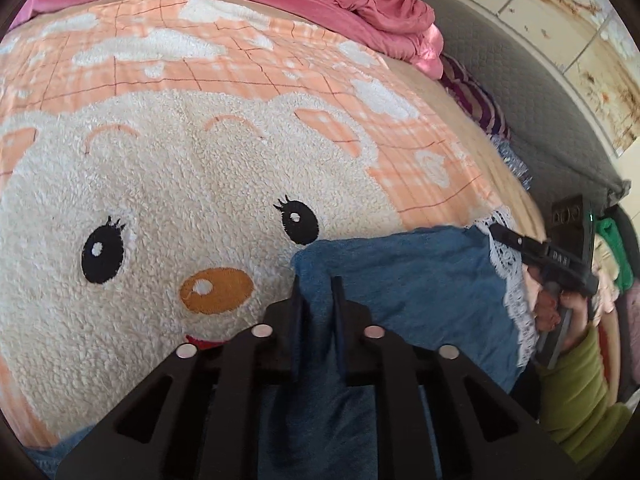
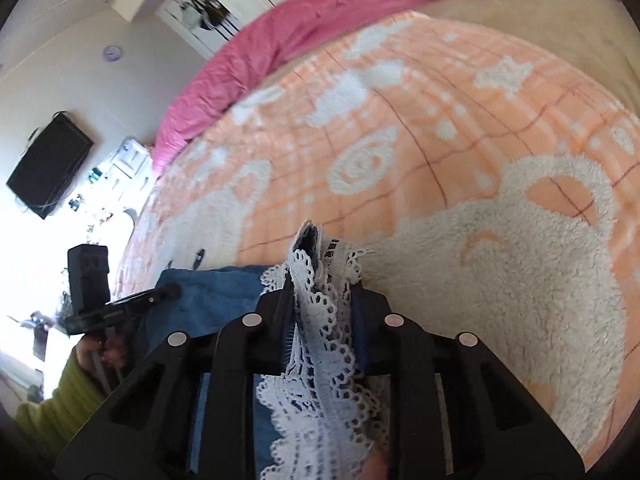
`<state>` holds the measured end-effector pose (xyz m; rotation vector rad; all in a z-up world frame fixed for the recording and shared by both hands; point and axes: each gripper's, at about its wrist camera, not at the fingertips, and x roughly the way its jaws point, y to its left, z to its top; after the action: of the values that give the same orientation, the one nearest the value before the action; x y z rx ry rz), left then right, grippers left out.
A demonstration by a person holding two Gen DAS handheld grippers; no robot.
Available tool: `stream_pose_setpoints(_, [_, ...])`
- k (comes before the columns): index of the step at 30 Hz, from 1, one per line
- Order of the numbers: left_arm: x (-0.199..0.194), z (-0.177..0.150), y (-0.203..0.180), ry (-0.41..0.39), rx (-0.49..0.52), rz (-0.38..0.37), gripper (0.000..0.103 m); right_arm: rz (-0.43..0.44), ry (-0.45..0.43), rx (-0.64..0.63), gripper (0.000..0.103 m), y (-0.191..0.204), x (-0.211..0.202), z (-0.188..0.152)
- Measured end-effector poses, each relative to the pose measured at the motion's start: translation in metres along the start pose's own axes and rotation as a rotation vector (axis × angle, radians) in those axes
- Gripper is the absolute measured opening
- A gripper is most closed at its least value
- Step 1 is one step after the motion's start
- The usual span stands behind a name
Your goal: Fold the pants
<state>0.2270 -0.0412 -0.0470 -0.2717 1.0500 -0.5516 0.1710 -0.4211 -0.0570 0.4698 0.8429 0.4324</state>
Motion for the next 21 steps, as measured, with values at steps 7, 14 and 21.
stream_pose_setpoints(7, [-0.02,0.015,-0.011,-0.094,0.016,0.031,0.008,-0.02,-0.152,-0.093,0.015,0.029,-0.032,0.021])
stream_pose_setpoints(14, [0.003,0.028,-0.007,-0.084,0.012,0.122,0.008,-0.268,-0.017,-0.176,0.015,0.024,0.016,0.041])
stream_pose_setpoints(21, [0.015,0.021,0.01,-0.081,-0.039,0.115,0.017,-0.362,0.046,-0.175,0.028,0.011,0.044,0.032])
